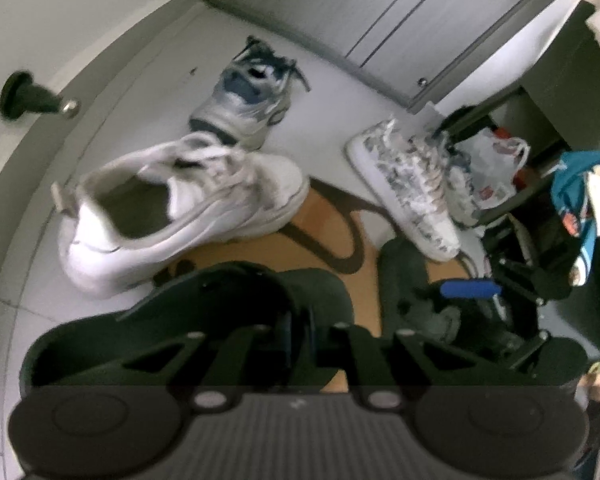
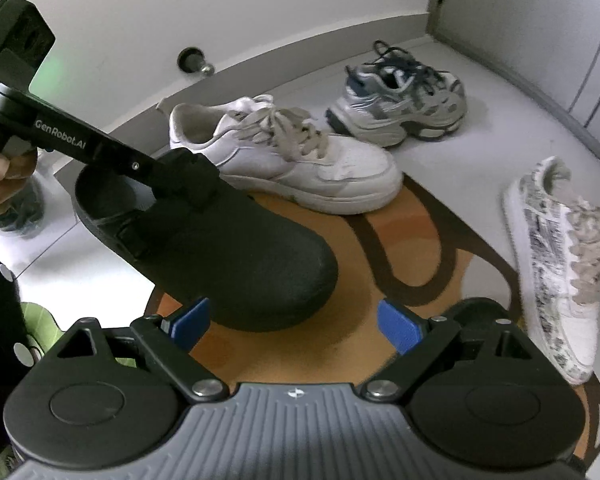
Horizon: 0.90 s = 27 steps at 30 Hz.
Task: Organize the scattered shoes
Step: 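Carry the black clog with the left tool toward the right tool, then close the right tool on the black clog while the left tool holds it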
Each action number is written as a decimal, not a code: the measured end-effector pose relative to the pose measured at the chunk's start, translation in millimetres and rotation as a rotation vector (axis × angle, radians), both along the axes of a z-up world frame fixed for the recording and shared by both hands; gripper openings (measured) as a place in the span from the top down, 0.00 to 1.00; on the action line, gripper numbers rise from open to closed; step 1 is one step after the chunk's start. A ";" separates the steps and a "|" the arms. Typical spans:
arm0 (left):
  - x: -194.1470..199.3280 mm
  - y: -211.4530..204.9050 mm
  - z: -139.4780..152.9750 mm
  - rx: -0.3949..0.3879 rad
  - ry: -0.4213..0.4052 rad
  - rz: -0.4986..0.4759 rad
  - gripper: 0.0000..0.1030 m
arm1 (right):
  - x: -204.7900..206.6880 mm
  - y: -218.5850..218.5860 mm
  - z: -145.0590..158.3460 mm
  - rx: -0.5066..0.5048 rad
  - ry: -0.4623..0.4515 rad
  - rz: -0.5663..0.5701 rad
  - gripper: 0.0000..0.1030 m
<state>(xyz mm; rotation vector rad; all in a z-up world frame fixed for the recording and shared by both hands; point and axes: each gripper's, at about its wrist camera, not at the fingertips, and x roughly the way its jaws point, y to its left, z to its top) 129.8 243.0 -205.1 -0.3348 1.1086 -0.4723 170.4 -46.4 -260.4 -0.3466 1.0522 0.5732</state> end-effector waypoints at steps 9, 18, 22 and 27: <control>-5.7 24.6 -19.3 0.056 0.092 0.122 0.85 | 9.4 18.0 -22.7 -0.007 0.041 0.028 0.09; -6.9 4.9 -13.1 0.185 0.073 0.189 0.44 | 16.3 20.9 -36.7 -0.004 0.067 0.027 0.09; -2.1 -12.4 -14.5 0.264 0.073 0.170 0.45 | 19.8 18.2 -38.6 0.000 0.068 0.045 0.09; -1.4 -29.0 -18.5 0.334 0.053 0.131 0.64 | 23.1 23.8 -46.0 -0.007 0.080 0.134 0.09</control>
